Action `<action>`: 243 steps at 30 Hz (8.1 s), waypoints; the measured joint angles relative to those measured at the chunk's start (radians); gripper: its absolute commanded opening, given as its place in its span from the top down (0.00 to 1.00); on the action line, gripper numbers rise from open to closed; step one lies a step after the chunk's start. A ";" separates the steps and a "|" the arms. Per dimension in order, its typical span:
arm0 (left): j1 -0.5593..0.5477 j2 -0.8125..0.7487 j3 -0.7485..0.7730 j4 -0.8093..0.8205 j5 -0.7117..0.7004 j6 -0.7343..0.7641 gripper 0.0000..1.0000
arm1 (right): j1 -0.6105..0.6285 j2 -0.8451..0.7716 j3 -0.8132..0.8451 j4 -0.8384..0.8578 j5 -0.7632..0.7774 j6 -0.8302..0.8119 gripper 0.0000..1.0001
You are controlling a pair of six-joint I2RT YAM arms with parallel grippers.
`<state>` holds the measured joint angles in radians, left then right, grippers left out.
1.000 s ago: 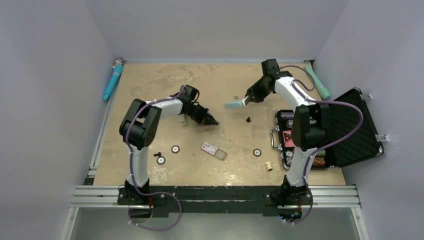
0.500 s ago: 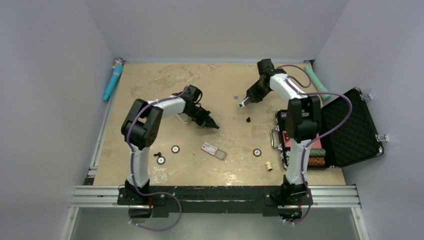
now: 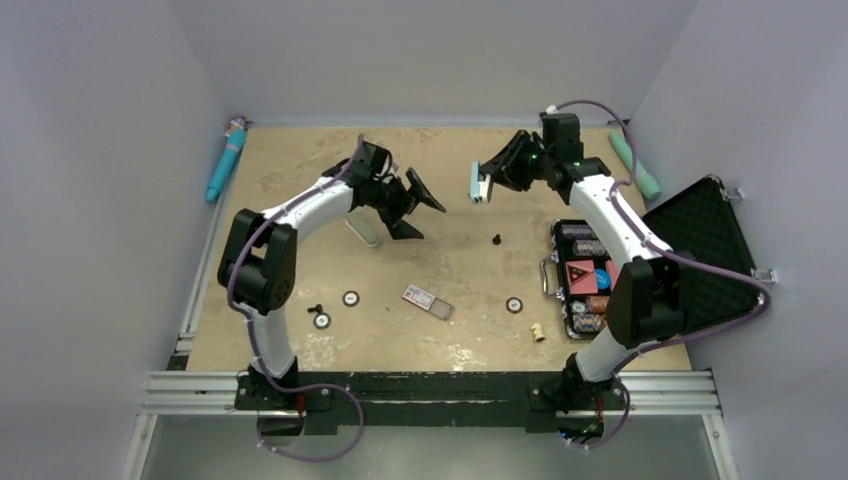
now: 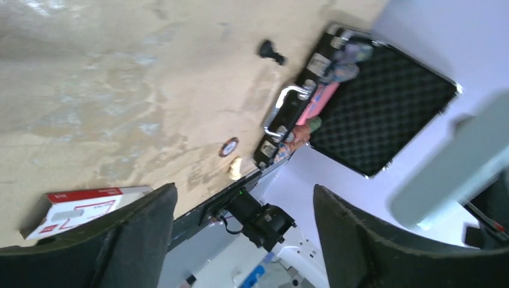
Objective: Unload the staples from the stapler
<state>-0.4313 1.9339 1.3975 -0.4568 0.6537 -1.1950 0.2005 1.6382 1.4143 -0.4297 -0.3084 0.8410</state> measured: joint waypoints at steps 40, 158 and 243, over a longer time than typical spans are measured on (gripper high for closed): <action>-0.094 -0.344 0.248 0.200 0.055 0.326 0.47 | 0.055 -0.121 -0.042 0.690 -0.583 0.227 1.00; 0.117 -0.932 -0.449 -0.523 -0.743 0.740 0.12 | -0.008 0.663 0.750 -0.432 0.535 -0.250 0.36; 0.117 -0.929 -0.460 -0.485 -0.734 0.771 0.15 | -0.080 0.623 0.561 -0.369 0.356 -0.072 1.00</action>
<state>-0.3141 1.0050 0.9375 -0.9421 -0.0799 -0.4240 0.1204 2.2608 1.9751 -0.7982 0.0479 0.7689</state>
